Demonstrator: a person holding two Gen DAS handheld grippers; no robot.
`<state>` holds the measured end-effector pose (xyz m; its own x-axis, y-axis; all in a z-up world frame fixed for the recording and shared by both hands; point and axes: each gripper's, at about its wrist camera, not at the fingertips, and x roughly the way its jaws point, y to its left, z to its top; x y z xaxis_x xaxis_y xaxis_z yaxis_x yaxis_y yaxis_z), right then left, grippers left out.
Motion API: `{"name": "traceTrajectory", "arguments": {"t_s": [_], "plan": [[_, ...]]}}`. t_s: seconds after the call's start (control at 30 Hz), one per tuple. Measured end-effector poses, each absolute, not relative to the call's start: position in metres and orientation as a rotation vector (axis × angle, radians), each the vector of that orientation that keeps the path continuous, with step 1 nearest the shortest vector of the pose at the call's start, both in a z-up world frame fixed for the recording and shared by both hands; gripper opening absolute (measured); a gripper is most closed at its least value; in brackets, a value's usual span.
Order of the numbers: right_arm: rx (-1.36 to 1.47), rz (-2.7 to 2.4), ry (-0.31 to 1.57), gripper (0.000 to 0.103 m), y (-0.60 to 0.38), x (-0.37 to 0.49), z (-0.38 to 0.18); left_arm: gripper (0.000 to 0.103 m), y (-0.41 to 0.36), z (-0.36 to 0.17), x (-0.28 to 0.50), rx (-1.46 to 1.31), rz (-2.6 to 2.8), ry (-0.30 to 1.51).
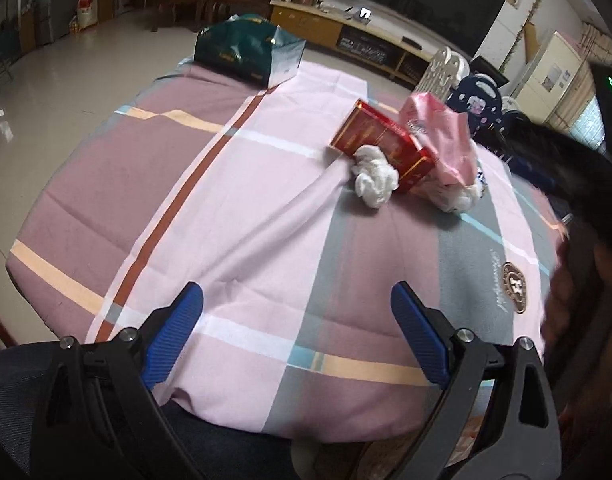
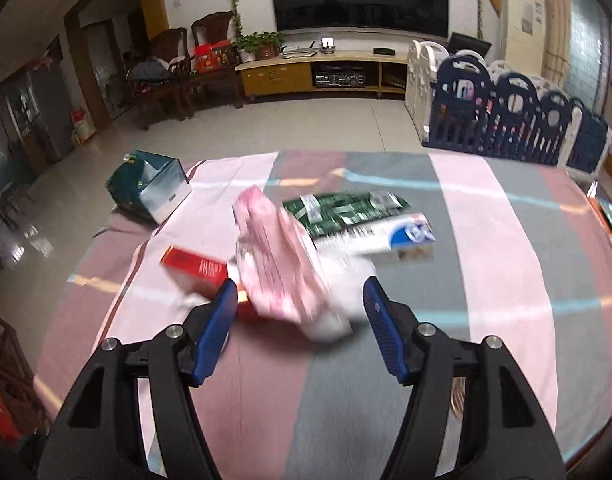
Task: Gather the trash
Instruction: 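Grasp the pink plastic bag with the right gripper while the left grasps the red cigarette box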
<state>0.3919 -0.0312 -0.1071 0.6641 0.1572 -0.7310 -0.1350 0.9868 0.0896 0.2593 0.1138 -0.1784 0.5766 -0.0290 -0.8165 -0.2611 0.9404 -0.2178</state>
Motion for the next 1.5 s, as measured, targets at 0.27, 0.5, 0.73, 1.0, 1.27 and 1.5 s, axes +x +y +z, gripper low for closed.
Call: {"name": "traceTrajectory", "arguments": {"t_s": [0.27,0.5,0.73,1.0,1.27,1.5], "plan": [[0.099,0.236,0.973,0.025,-0.018,0.45,-0.147,0.094,0.116,-0.179,0.26,-0.349,0.086,0.929],[0.191,0.37,1.04,0.017,-0.034,0.389,-0.15,0.095,0.112,-0.177,0.261,-0.345,0.092,0.918],[0.322,0.377,0.971,0.017,-0.098,0.298,-0.128,0.094,0.113,-0.179,0.266,-0.364,0.092,0.929],[0.416,0.191,0.946,0.017,-0.17,0.218,-0.135,0.094,0.091,-0.185,0.327,-0.292,-0.005,0.891],[0.488,0.17,0.978,0.017,-0.173,0.201,-0.153,0.094,0.035,-0.193,0.359,0.062,-0.033,0.874],[0.509,0.215,1.0,0.017,-0.151,0.208,-0.158,0.08,0.009,-0.203,0.356,0.292,-0.058,0.828]]}}
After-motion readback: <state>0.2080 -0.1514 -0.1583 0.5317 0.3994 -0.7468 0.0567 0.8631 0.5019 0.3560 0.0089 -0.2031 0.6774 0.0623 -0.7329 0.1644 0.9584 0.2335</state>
